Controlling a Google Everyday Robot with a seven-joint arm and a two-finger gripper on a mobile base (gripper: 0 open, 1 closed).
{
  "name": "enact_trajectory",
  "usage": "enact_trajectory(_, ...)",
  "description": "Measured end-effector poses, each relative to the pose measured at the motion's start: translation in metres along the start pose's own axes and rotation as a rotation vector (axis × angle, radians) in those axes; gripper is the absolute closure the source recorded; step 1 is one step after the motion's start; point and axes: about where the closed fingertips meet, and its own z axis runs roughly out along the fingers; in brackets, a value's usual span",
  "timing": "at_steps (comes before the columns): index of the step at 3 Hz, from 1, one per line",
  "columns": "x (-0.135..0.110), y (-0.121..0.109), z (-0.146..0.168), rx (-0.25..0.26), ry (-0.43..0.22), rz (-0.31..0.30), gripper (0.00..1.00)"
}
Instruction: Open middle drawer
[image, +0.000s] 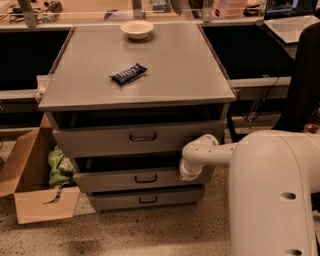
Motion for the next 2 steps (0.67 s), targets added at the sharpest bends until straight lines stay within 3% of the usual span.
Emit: enact_trajectory(2,-0.0056,0.0095,-0.0157,-0.006,-0.029,-0.006,1.0)
